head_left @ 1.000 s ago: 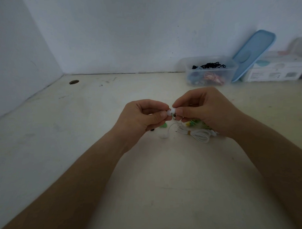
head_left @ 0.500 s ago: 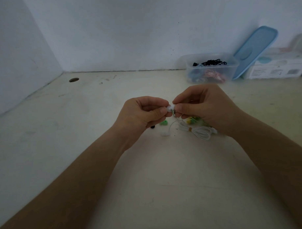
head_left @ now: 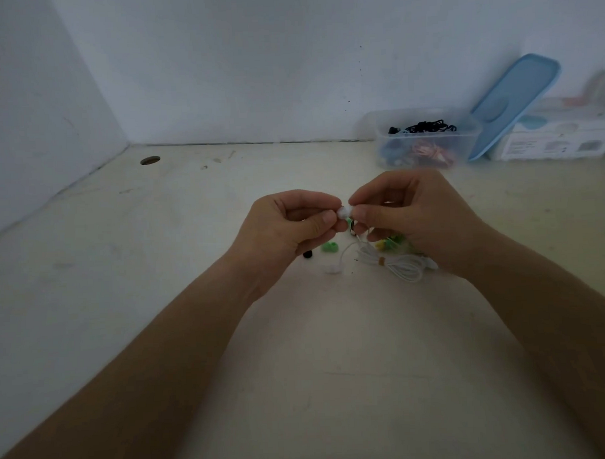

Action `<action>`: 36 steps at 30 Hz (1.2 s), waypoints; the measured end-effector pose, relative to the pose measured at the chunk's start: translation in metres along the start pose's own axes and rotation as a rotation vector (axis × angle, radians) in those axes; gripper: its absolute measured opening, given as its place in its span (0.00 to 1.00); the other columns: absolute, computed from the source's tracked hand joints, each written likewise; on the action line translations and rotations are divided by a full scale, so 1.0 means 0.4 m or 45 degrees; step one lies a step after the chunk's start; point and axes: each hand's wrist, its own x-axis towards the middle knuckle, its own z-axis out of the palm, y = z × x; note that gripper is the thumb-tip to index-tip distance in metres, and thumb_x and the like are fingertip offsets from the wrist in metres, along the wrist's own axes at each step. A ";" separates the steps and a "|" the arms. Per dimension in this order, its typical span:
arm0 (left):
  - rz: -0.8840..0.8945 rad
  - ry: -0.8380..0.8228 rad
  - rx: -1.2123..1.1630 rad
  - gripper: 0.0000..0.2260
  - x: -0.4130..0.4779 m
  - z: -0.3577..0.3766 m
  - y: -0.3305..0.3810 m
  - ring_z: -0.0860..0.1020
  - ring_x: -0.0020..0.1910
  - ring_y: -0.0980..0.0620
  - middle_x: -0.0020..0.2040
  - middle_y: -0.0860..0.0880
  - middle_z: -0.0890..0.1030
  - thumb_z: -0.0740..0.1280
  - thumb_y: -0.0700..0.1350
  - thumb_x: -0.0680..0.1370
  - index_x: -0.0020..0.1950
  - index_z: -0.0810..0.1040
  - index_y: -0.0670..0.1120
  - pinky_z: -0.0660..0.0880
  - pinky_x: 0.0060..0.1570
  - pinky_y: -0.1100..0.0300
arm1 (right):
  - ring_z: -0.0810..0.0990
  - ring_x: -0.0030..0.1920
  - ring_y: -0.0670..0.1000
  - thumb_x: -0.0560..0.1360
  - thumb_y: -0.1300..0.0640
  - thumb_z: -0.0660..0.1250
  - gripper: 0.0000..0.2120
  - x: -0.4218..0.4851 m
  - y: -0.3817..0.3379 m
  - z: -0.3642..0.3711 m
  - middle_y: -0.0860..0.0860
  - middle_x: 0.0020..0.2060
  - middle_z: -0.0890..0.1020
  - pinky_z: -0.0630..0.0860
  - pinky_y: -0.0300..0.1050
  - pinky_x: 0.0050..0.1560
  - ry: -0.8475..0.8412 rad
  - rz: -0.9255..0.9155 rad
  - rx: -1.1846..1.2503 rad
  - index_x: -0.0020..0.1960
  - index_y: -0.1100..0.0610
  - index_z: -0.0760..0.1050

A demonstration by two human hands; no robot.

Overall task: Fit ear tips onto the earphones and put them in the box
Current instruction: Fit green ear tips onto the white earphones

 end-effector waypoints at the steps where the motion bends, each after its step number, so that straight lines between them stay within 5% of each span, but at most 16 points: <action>1: 0.008 -0.016 0.033 0.08 -0.001 -0.001 0.003 0.85 0.45 0.49 0.46 0.43 0.86 0.68 0.32 0.76 0.50 0.83 0.41 0.80 0.44 0.62 | 0.85 0.38 0.53 0.72 0.62 0.74 0.06 0.001 0.000 -0.003 0.56 0.38 0.86 0.82 0.41 0.39 -0.003 0.012 0.007 0.49 0.60 0.83; 5: 0.141 -0.016 0.431 0.07 -0.004 -0.002 0.009 0.84 0.43 0.52 0.45 0.48 0.86 0.69 0.35 0.77 0.50 0.84 0.45 0.79 0.40 0.63 | 0.84 0.39 0.53 0.66 0.53 0.76 0.13 0.003 -0.005 -0.017 0.55 0.39 0.86 0.81 0.45 0.41 -0.023 0.074 0.004 0.49 0.57 0.83; 10: 0.327 -0.045 1.278 0.07 0.000 0.004 -0.008 0.79 0.40 0.60 0.43 0.61 0.83 0.75 0.51 0.73 0.50 0.82 0.58 0.72 0.39 0.74 | 0.82 0.39 0.47 0.73 0.58 0.72 0.08 0.006 -0.005 -0.031 0.49 0.39 0.85 0.79 0.39 0.39 -0.096 0.143 0.024 0.52 0.52 0.83; 15: 0.238 -0.132 1.530 0.13 -0.002 0.028 -0.033 0.74 0.35 0.67 0.41 0.61 0.79 0.76 0.54 0.71 0.54 0.81 0.56 0.66 0.36 0.76 | 0.78 0.41 0.45 0.74 0.55 0.69 0.09 0.002 -0.007 -0.033 0.42 0.36 0.82 0.77 0.37 0.38 -0.189 0.183 0.064 0.53 0.53 0.84; 20: 0.239 -0.081 1.525 0.07 -0.003 0.033 -0.035 0.75 0.35 0.64 0.38 0.58 0.79 0.75 0.50 0.72 0.49 0.82 0.55 0.68 0.38 0.70 | 0.78 0.43 0.48 0.78 0.58 0.68 0.07 0.003 -0.009 -0.033 0.51 0.42 0.82 0.77 0.42 0.43 -0.095 0.202 0.084 0.51 0.53 0.84; 27: 0.103 -0.088 1.193 0.25 -0.007 0.082 -0.037 0.77 0.36 0.65 0.40 0.56 0.82 0.77 0.49 0.71 0.65 0.73 0.57 0.71 0.35 0.76 | 0.80 0.42 0.48 0.75 0.56 0.71 0.05 0.001 -0.028 -0.050 0.47 0.40 0.81 0.78 0.44 0.43 0.038 0.141 0.207 0.50 0.52 0.82; 33: 0.093 -0.004 0.914 0.10 0.007 0.096 -0.032 0.77 0.32 0.57 0.38 0.51 0.81 0.76 0.46 0.72 0.50 0.77 0.53 0.76 0.37 0.60 | 0.81 0.41 0.52 0.77 0.62 0.68 0.06 0.008 -0.050 -0.038 0.54 0.39 0.80 0.79 0.44 0.40 0.061 0.147 0.479 0.53 0.59 0.80; 36: 0.064 -0.028 0.698 0.11 0.012 0.101 -0.010 0.78 0.32 0.55 0.38 0.48 0.82 0.75 0.44 0.73 0.52 0.77 0.51 0.77 0.34 0.62 | 0.81 0.40 0.53 0.77 0.64 0.68 0.06 0.018 -0.075 -0.048 0.54 0.39 0.80 0.80 0.43 0.40 0.130 0.181 0.653 0.54 0.60 0.79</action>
